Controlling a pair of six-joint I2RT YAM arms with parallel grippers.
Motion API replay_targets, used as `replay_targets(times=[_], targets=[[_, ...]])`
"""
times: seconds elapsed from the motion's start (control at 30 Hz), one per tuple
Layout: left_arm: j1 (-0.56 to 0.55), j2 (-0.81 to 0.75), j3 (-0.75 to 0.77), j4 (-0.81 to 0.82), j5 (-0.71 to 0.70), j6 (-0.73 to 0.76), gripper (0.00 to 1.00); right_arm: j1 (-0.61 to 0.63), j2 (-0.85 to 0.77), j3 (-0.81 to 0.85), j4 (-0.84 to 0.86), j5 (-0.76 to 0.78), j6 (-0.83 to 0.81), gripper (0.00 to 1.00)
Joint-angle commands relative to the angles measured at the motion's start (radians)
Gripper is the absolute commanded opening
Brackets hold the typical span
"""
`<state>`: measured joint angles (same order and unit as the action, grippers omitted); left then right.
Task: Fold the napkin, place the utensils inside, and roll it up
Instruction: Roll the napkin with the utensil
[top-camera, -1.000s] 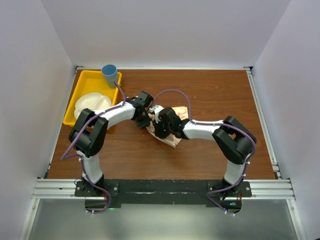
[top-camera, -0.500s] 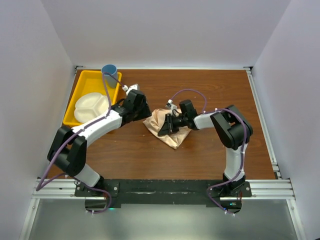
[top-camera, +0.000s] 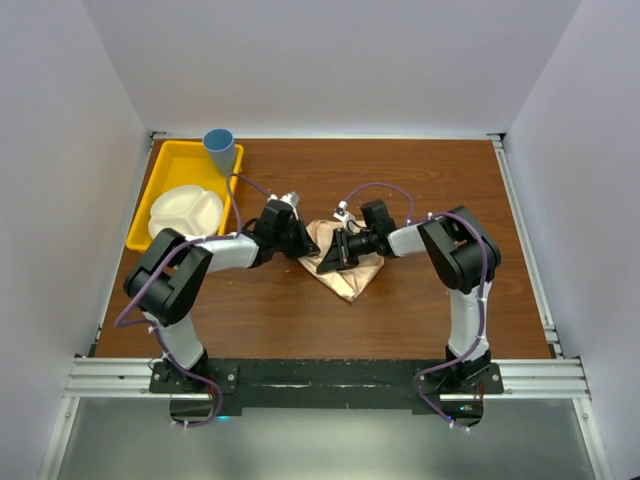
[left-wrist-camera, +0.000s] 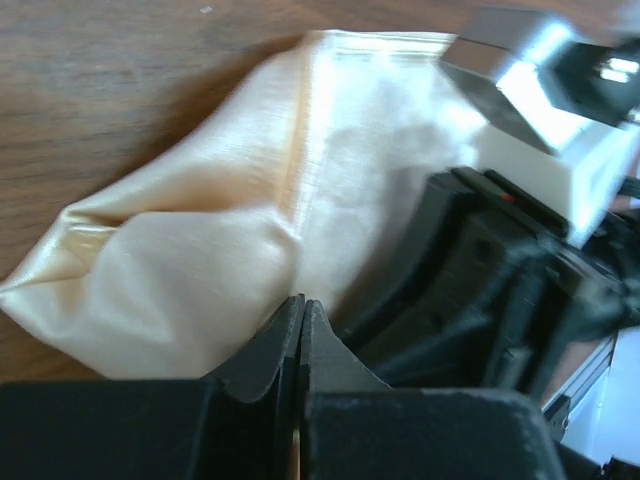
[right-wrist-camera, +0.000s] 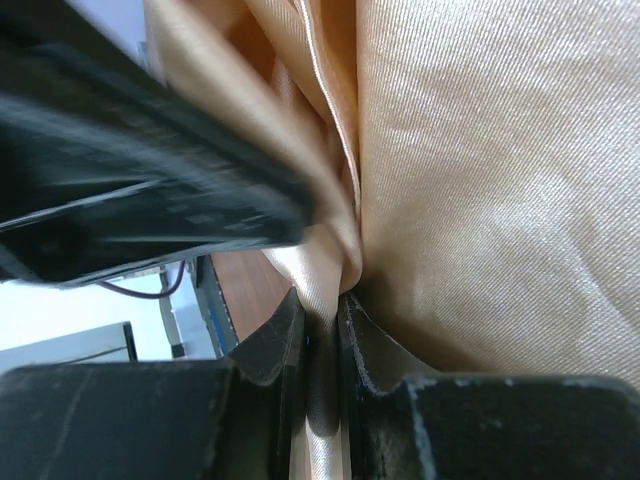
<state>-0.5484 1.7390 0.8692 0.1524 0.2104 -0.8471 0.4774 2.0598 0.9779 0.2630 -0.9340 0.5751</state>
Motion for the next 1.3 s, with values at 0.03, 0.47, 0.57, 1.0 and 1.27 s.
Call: replay_targets(times=[0.03, 0.47, 0.57, 1.0, 1.27], targets=[[0.033, 0.094, -0.007, 0.033, -0.02, -0.049, 0.0, -0.002, -0.001, -0.007, -0.26, 0.202, -0.102, 0.12], [0.047, 0.235, -0.05, 0.088, -0.006, -0.032, 0.0, 0.043, -0.245, 0.105, -0.539, 0.47, -0.309, 0.57], [0.048, 0.243, -0.049, 0.087, 0.0, -0.033, 0.0, 0.104, -0.32, 0.09, -0.544, 0.572, -0.391, 0.66], [0.077, 0.274, -0.035, 0.053, 0.05, -0.049, 0.0, 0.444, -0.291, 0.07, -0.473, 1.26, -0.443, 0.7], [0.077, 0.249, -0.013, 0.009, 0.047, -0.032, 0.0, 0.498, -0.181, 0.085, -0.493, 1.37, -0.419, 0.53]])
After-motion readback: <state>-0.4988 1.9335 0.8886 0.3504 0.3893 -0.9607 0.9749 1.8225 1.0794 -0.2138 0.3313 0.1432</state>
